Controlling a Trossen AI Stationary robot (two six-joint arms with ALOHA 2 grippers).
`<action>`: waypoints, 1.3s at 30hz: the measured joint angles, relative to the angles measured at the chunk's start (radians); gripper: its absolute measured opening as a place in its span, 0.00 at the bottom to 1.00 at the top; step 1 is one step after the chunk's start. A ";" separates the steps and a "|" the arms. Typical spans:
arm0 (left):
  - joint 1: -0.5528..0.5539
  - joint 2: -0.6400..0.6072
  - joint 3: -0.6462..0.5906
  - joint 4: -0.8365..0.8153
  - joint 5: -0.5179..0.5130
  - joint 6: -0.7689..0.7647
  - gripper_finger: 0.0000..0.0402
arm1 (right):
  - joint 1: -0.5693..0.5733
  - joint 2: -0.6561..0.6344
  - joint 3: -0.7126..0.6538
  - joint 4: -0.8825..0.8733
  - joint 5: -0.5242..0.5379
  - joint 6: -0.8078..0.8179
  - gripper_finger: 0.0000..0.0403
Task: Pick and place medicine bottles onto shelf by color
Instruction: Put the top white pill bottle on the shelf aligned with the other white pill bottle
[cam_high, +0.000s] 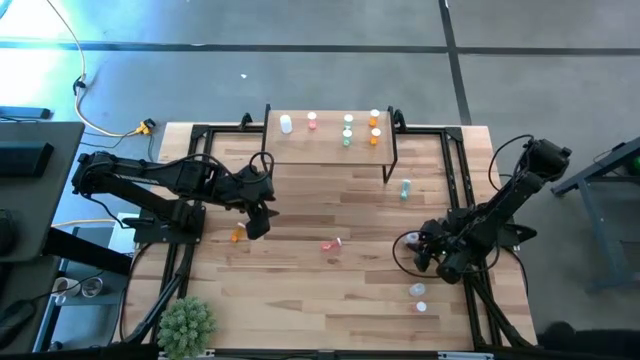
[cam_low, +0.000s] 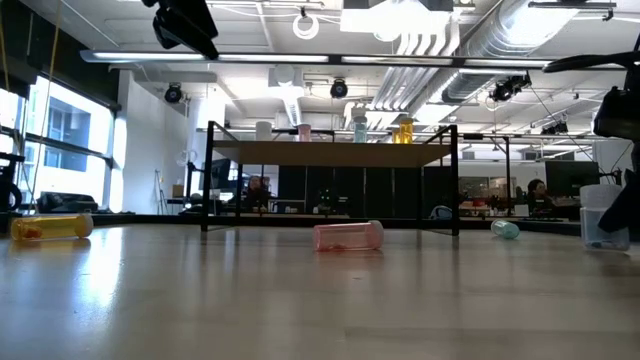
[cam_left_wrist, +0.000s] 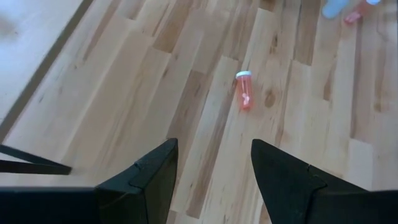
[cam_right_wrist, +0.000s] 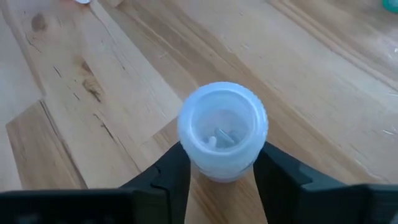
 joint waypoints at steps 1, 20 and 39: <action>0.000 0.000 0.000 0.000 -0.007 0.000 0.49 | 0.000 0.000 0.000 0.001 0.001 0.006 0.33; 0.000 0.000 0.000 0.196 0.092 -0.006 0.49 | -0.170 0.000 0.273 0.145 -0.045 -0.178 0.31; 0.000 0.000 0.000 0.470 0.218 0.182 0.49 | -0.366 0.021 0.576 0.379 -0.036 -0.635 0.31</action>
